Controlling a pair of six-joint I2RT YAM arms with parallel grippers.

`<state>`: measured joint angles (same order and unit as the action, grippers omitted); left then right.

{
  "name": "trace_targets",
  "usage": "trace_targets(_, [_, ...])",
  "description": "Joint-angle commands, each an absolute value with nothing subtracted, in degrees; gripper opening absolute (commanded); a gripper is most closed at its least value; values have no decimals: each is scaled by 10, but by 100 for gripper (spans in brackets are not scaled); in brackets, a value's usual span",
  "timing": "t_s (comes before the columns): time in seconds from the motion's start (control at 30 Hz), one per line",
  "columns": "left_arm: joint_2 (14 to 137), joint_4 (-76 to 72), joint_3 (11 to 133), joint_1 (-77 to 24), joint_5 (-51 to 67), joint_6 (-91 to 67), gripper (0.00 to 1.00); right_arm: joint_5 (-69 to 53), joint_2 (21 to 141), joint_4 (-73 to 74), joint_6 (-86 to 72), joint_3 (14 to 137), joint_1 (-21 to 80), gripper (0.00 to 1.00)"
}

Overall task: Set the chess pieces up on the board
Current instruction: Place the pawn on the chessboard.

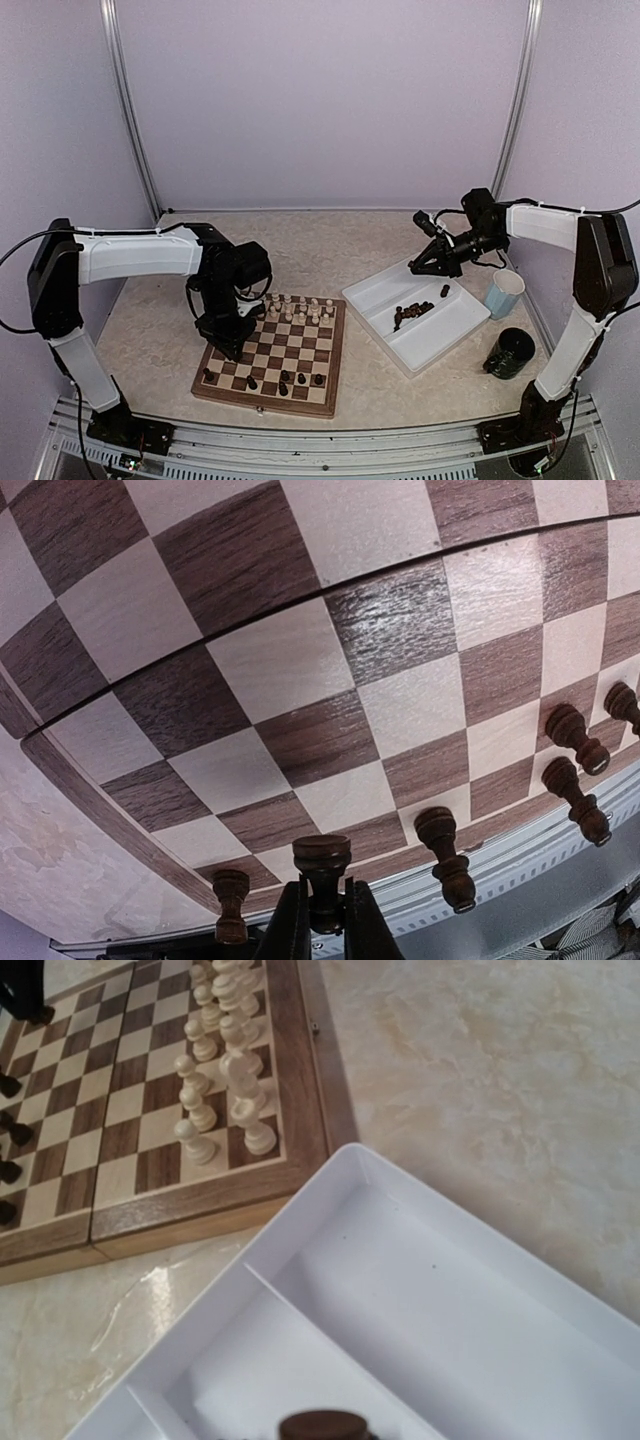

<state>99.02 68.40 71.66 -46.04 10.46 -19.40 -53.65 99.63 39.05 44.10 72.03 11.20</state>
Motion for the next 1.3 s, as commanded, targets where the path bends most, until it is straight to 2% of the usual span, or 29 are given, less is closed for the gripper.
trace_targets(0.0, [1010, 671, 710, -459, 118, -185, 0, -544, 983, 392, 453, 712, 113, 3])
trace_targets(0.13, [1026, 660, 715, -463, 117, -179, 0, -545, 984, 393, 454, 711, 113, 3])
trace_targets(0.43, [1051, 648, 721, -465, 117, -168, 7, -547, 989, 395, 454, 712, 113, 3])
trace_targets(0.67, [1048, 649, 737, -466, 99, -172, 22, -548, 992, 396, 455, 713, 113, 3])
trace_targets(0.77, [1042, 648, 740, -466, 91, -174, 25, -548, 994, 397, 454, 714, 113, 3])
trace_targets(1.27, [995, 624, 726, -491, 50, -198, 30, -549, 1002, 398, 451, 716, 118, 3])
